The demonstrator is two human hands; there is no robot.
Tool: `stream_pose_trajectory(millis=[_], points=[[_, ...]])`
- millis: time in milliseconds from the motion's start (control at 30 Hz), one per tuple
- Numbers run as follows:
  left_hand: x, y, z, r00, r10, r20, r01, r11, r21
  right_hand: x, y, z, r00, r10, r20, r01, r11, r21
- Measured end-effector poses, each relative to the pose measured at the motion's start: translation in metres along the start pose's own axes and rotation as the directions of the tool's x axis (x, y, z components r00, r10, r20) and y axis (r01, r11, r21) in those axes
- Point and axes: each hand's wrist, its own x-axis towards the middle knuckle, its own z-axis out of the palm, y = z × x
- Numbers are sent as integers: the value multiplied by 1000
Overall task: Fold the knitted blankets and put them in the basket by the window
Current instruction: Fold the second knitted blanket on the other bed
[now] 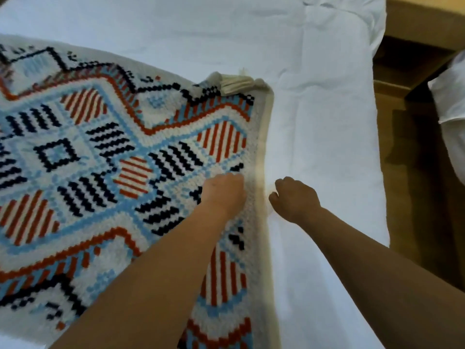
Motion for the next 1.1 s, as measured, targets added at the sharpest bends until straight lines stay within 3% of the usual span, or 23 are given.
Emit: stream_pose_trajectory(millis=[100,200,367,467,567,667,767,867,1000,1100], points=[[50,-3,-13,997,-47,-56,45,999,-27,59,8,-12,998,55,-34,-51,992,116],[91,-4,-20,989,-145,-12,141,978,-156,113,6,-16,993,119,-24,-108,958,265],[145,20,-5,964,-153,217,194,964,-181,183,-4,-17,947,319,37,-281,768,576],[158,27,15,951,-174,255,197,978,-68,212,-3,-9,931,347,110,-325,657,681],[159,23,21,966,-149,211,150,989,11,222,5,-1,920,373,117,-343,628,699],[157,30,20,980,-144,134,155,986,-69,211,14,-1,919,387,78,-336,662,670],[139,68,25,992,-49,114,69,983,-171,188,42,-3,867,498,40,-395,635,664],[120,98,47,986,52,158,-29,989,-143,157,79,4,816,576,44,-475,627,617],[121,92,65,989,94,117,-87,994,-66,148,88,14,853,521,37,-426,653,627],[109,83,61,993,89,73,-78,987,-137,149,80,16,848,526,69,-400,548,734]])
